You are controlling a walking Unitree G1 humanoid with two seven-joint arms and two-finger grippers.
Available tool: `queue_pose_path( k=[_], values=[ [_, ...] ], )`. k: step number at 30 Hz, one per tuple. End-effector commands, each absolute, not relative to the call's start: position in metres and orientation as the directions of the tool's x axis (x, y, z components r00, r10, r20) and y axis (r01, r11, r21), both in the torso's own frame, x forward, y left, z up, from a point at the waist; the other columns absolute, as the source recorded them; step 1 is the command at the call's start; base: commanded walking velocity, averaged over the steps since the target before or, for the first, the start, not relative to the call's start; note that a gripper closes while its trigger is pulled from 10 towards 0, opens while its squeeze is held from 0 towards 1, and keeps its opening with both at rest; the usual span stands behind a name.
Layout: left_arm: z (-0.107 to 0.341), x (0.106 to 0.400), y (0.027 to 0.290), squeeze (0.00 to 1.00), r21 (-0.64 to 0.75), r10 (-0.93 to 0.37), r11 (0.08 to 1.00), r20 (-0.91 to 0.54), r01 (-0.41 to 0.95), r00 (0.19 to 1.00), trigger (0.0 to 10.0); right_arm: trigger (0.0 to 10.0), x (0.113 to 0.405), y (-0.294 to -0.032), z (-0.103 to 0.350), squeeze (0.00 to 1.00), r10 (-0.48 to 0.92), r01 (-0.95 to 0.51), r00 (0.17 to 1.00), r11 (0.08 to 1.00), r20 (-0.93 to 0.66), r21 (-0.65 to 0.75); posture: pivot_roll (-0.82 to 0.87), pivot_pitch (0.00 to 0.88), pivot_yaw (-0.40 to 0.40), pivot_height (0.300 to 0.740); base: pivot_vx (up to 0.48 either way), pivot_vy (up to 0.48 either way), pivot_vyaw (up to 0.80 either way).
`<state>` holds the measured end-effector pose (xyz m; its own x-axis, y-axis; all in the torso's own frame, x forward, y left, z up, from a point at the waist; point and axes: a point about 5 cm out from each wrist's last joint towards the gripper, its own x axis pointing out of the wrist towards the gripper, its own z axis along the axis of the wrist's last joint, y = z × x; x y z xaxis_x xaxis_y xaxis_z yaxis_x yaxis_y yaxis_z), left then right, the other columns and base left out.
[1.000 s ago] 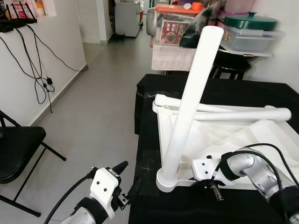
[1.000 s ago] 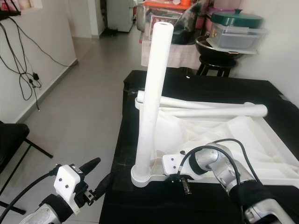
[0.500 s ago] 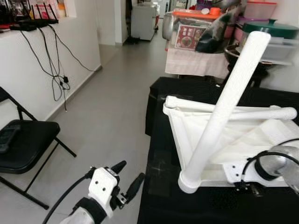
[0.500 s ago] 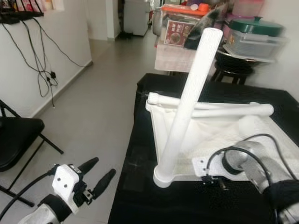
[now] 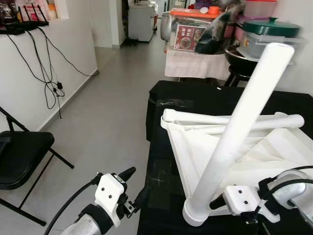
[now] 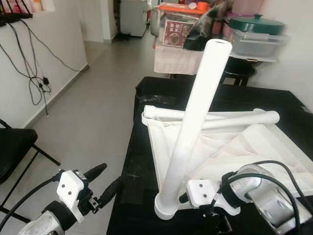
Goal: Building children table
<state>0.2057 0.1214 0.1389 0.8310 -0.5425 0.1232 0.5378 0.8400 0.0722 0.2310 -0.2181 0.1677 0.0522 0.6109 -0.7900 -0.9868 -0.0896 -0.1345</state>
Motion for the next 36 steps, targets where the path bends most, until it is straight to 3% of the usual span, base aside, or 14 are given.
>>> queue_pose_path(
  k=[1, 3, 4, 7, 11, 14, 19, 26, 36],
  values=[
    [0.133, 0.207, 0.124, 0.0, 0.053, -0.524, 0.852, 0.092, 0.521, 0.847, 10.0, 10.0, 0.231, -0.216, 0.171, 0.99, 0.643, -0.986, 0.089, -0.053, -0.761, -0.16, -0.03, 0.022, -0.064, 0.74, 0.0, 0.0, 0.0],
    [0.133, 0.207, 0.125, 0.0, 0.054, -0.52, 0.854, 0.089, 0.517, 0.85, 10.0, 10.0, 0.232, -0.215, 0.172, 0.99, 0.657, -0.985, 0.106, -0.032, -0.746, -0.168, -0.03, 0.022, -0.064, 0.74, 0.0, 0.0, 0.0],
    [0.133, 0.209, 0.128, 0.0, 0.056, -0.489, 0.872, 0.078, 0.486, 0.869, 10.0, 10.0, 0.236, -0.218, 0.175, 0.0, 0.696, -0.977, 0.183, 0.05, -0.695, -0.208, -0.05, 0.018, -0.057, 0.74, 0.0, 0.0, 0.0],
    [0.133, 0.215, 0.137, 0.0, 0.053, -0.413, 0.91, 0.054, 0.411, 0.909, 10.0, 10.0, 0.243, -0.224, 0.181, 0.0, 0.773, -0.939, 0.338, 0.244, -0.537, -0.24, -0.06, 0.017, -0.055, 0.74, 0.0, 0.0, 0.0],
    [0.133, 0.216, 0.138, 0.0, 0.052, -0.4, 0.916, 0.051, 0.398, 0.915, 10.0, 10.0, 0.243, -0.224, 0.183, 0.0, 0.787, -0.931, 0.361, 0.279, -0.5, -0.234, -0.06, 0.017, -0.055, 0.74, 0.0, 0.0, 0.0],
    [0.133, 0.217, 0.144, 0.0, 0.073, -0.362, 0.931, 0.04, 0.359, 0.931, 10.0, 10.0, 0.237, -0.222, 0.184, 0.0, 0.856, -0.928, 0.372, 0.338, -0.358, -0.157, -0.05, 0.016, -0.041, 0.74, 0.0, 0.0, 0.0],
    [0.133, 0.218, 0.148, 0.0, 0.092, -0.328, 0.942, 0.031, 0.324, 0.944, 10.0, 10.0, 0.227, -0.219, 0.186, 0.0, 0.904, -0.943, 0.333, 0.323, -0.269, -0.081, -0.05, 0.016, -0.038, 0.74, 0.0, 0.0, 0.0],
    [0.132, 0.22, 0.155, 0.0, 0.123, -0.263, 0.958, 0.02, 0.258, 0.965, 10.0, 10.0, 0.211, -0.218, 0.179, 0.0, 0.925, -0.965, 0.249, 0.263, -0.287, 0.013, -0.04, 0.005, -0.032, 0.74, 0.0, 0.0, 0.0],
    [0.132, 0.219, 0.157, 0.0, 0.138, -0.242, 0.961, 0.01, 0.238, 0.97, 10.0, 10.0, 0.213, -0.218, 0.162, 0.0, 0.874, -0.936, 0.332, 0.351, -0.355, -0.012, -0.04, 0.006, -0.029, 0.74, 0.0, 0.0, 0.0]
  ],
)
